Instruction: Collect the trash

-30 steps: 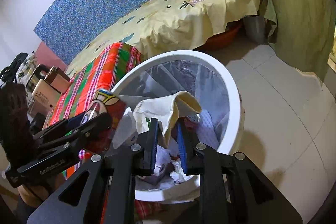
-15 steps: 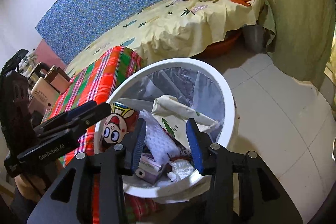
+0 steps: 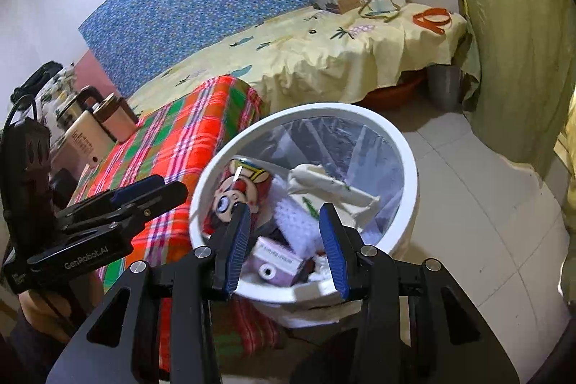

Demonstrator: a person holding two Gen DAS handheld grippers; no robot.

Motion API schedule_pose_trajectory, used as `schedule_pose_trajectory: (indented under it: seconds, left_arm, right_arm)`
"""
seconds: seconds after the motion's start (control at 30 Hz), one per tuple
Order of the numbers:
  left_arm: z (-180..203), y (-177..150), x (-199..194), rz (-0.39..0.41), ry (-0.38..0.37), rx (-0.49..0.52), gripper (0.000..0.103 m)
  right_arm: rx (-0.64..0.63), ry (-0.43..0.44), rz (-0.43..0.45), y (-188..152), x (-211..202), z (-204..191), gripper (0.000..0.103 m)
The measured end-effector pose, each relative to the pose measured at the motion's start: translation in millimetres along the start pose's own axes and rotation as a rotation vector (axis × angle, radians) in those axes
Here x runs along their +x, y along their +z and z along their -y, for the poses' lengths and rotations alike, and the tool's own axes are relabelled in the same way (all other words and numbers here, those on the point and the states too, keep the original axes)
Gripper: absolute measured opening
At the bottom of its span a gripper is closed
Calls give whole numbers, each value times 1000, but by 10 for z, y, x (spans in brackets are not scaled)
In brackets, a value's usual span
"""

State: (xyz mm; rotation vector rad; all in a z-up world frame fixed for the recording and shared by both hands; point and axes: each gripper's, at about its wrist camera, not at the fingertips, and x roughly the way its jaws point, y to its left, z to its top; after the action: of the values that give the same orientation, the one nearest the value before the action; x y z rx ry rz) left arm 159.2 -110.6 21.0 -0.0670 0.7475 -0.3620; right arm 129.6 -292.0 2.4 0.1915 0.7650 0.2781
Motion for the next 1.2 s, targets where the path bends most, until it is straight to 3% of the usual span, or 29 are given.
schedule_pose_trajectory:
  seconds: [0.8, 1.2]
  left_arm:
    - [-81, -560, -801, 112, 144, -25, 58]
    - [-139, -782, -988, 127, 161, -52, 58]
  right_arm:
    - [-167, -11, 70, -356, -313, -606, 42]
    - [-204, -15, 75, -494, -371, -788, 42]
